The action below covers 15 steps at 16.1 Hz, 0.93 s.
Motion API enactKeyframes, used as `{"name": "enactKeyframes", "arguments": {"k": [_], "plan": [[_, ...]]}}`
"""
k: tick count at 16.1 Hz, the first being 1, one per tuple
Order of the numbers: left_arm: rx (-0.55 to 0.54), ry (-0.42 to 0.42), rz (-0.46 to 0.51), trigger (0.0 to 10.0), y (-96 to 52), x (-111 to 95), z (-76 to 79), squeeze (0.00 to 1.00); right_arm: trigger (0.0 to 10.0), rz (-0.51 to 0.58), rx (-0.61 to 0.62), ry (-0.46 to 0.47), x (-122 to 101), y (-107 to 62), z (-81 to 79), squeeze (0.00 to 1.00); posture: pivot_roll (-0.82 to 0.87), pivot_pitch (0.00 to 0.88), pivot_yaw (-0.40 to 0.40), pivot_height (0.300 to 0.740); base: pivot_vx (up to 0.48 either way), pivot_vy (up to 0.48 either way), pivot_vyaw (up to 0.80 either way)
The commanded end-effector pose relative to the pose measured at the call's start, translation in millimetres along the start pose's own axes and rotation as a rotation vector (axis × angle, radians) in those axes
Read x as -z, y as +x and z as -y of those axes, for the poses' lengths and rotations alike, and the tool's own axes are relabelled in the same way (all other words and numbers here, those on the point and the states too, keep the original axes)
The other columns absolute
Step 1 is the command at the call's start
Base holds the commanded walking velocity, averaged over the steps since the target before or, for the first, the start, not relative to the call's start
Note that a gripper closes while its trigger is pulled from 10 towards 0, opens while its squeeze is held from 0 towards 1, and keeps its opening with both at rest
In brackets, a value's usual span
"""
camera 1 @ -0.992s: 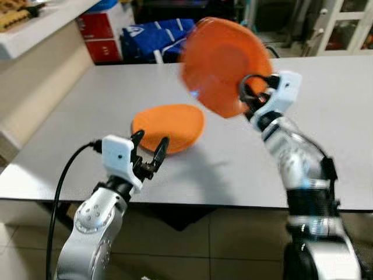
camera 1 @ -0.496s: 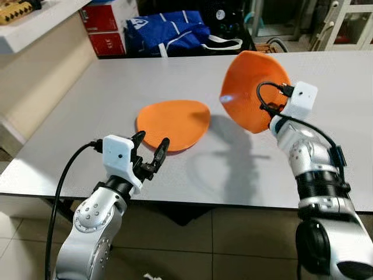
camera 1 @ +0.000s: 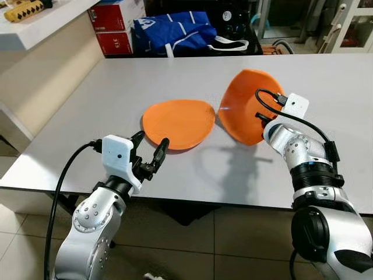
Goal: Setting the table
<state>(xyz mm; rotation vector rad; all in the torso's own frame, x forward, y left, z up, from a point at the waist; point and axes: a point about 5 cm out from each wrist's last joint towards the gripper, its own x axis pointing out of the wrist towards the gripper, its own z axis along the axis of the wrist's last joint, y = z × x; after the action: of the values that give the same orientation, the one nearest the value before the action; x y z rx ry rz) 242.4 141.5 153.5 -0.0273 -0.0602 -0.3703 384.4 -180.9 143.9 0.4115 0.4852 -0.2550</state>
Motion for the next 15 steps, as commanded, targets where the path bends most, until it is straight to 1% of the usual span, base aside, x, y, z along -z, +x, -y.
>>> {"name": "enactKeyframes", "arguments": {"k": [1,3,4,7,8,9,11,12,13,15], "plan": [[-0.007,0.013,0.002,10.0,-1.8,-1.9,-4.3,0.00,0.0,-0.058,0.022,0.023,6.8,2.0,1.4,0.00,-0.14,0.000,0.106,0.740,0.000,0.000,0.00],[-0.006,0.011,0.001,10.0,-1.8,-1.6,-4.2,0.00,0.0,-0.096,0.047,0.037,15.8,5.2,9.7,0.00,-0.14,0.000,0.105,0.740,0.000,0.000,0.00],[-0.006,0.010,0.001,10.0,-1.9,-1.6,-4.2,0.00,0.0,-0.122,0.073,0.037,23.3,7.3,16.8,0.00,-0.14,0.000,0.105,0.740,0.000,0.000,0.00],[-0.005,0.010,0.001,10.0,-2.6,-1.3,-4.0,0.00,0.0,-0.150,0.132,0.001,38.9,10.7,34.8,0.00,-0.14,0.000,0.103,0.740,0.000,0.000,0.00],[-0.004,0.009,0.000,10.0,-3.0,-1.2,-3.7,0.00,0.0,-0.160,0.147,-0.018,44.3,11.3,39.8,0.00,-0.14,0.000,0.104,0.740,0.000,0.000,0.00],[-0.001,0.007,-0.003,10.0,-4.3,-1.0,-3.0,0.00,0.0,-0.182,0.141,-0.100,57.1,12.1,45.1,0.00,-0.13,0.000,0.103,0.740,0.000,0.000,0.00],[-0.001,0.006,-0.005,10.0,-4.7,-0.8,-2.9,0.00,0.0,-0.211,0.122,-0.125,64.7,12.1,43.8,0.00,-0.14,0.000,0.103,0.740,0.000,0.000,0.00],[-0.002,0.006,-0.006,10.0,-4.8,-0.6,-2.9,0.00,10.0,-0.231,0.106,-0.137,69.2,11.9,42.2,0.00,-0.14,0.000,0.103,0.740,0.000,0.000,0.00],[-0.001,0.005,-0.008,10.0,-5.0,-0.2,-2.1,0.00,10.0,-0.254,0.091,-0.167,77.5,11.4,41.2,0.00,-0.13,0.000,0.100,0.740,0.000,0.000,0.00],[-0.001,0.003,-0.009,10.0,-5.3,0.0,-1.6,0.00,10.0,-0.283,0.089,-0.161,85.3,11.3,43.1,0.00,-0.13,0.000,0.098,0.740,0.000,0.000,0.00]]}}
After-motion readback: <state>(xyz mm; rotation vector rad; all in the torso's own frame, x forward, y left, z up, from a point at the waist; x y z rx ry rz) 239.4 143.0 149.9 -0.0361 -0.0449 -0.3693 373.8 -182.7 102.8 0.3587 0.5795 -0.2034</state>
